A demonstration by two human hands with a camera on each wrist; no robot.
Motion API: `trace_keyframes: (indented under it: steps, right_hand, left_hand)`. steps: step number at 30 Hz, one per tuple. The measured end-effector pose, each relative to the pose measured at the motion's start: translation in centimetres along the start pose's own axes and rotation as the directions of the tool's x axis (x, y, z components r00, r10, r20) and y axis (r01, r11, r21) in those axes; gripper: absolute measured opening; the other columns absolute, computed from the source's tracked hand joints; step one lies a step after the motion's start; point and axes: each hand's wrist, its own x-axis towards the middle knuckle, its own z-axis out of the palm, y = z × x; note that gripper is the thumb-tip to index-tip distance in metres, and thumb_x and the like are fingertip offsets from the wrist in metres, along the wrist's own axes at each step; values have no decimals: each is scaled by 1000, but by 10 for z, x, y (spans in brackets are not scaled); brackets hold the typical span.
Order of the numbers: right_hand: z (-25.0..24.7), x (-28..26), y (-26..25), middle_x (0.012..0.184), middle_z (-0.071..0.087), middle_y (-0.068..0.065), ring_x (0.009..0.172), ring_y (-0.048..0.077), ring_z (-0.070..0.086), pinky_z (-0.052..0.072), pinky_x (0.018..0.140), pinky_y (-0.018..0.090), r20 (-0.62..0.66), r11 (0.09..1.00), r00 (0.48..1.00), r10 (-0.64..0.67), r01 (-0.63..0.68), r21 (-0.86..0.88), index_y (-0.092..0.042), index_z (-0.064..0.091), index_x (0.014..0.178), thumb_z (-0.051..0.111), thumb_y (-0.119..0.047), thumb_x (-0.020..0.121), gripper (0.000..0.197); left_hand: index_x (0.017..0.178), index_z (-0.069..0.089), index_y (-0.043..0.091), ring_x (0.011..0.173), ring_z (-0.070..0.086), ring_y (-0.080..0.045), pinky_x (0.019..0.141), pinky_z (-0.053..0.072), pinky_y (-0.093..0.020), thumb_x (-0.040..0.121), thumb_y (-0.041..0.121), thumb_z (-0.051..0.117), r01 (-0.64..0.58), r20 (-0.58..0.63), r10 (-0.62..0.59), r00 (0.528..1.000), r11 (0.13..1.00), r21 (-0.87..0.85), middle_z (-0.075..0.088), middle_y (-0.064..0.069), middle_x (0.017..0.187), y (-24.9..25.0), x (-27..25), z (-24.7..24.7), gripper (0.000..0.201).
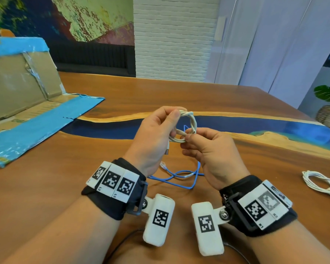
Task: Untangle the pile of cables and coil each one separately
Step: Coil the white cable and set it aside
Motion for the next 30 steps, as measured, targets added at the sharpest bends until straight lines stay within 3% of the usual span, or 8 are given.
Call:
trace_keyframes:
  steps: [5,8,12,16,18,22,26,30]
  right_hand:
    - [4,-1,-2,99,72,30,79,26,68,57,67,31,-5,997,1000,21,-20,72,-1,71,100,68,-4,92,9]
    - [6,-2,-4,96,71,26,80,27,66,57,67,30,35,993,999,42,-46,106,0,70,100,65,-1,93,8]
    - [3,-2,-5,98,71,23,85,27,66,55,69,31,70,990,997,43,-52,133,-2,68,95,60,2,94,10]
    - [2,-2,-8,94,72,19,81,21,68,56,68,28,158,993,987,14,-32,113,-3,68,88,55,6,95,17]
    - [0,-3,-9,88,74,15,75,20,69,57,68,29,202,994,979,13,-35,108,-3,67,92,55,7,94,16]
    - [-8,-2,-13,84,75,13,75,24,66,53,69,31,253,1000,967,9,-13,13,-5,66,101,63,6,91,15]
    - [-15,1,-14,80,71,8,71,21,64,52,66,31,257,1000,966,-7,11,-16,-5,65,101,56,9,94,17]
    - [-18,4,-14,80,72,11,69,21,66,55,62,30,218,999,976,-19,9,46,-4,66,105,55,9,95,20]
  left_hand:
    - [110,76,15,71,49,-6,70,47,-21,103,21,56,-49,-88,54,995,997,66,56,15,68,-2,2,-1,22]
    - [110,77,14,69,49,-4,67,46,-16,102,23,58,-62,-116,70,991,996,70,56,16,67,-1,2,-3,22]
    - [108,78,18,74,50,-9,73,48,-24,101,25,60,-72,-92,75,993,997,39,56,10,70,-1,1,-1,21]
    - [109,77,14,81,56,-3,81,46,-33,100,23,61,-66,-89,68,994,997,26,66,21,76,1,1,-2,21]
    - [110,75,10,78,56,-2,77,44,-29,100,21,60,-40,-76,40,996,999,-1,66,22,73,3,1,-3,21]
    - [107,77,11,76,51,-12,71,44,-35,99,22,61,39,-50,-39,998,999,-6,62,18,70,2,1,-4,21]
    - [111,75,10,46,41,-12,41,34,-23,98,24,63,140,-13,-140,990,990,-19,52,1,69,4,-1,-3,23]
    - [107,74,11,46,50,-11,42,42,-20,88,20,70,228,71,-222,972,969,-90,61,0,70,11,1,-9,21]
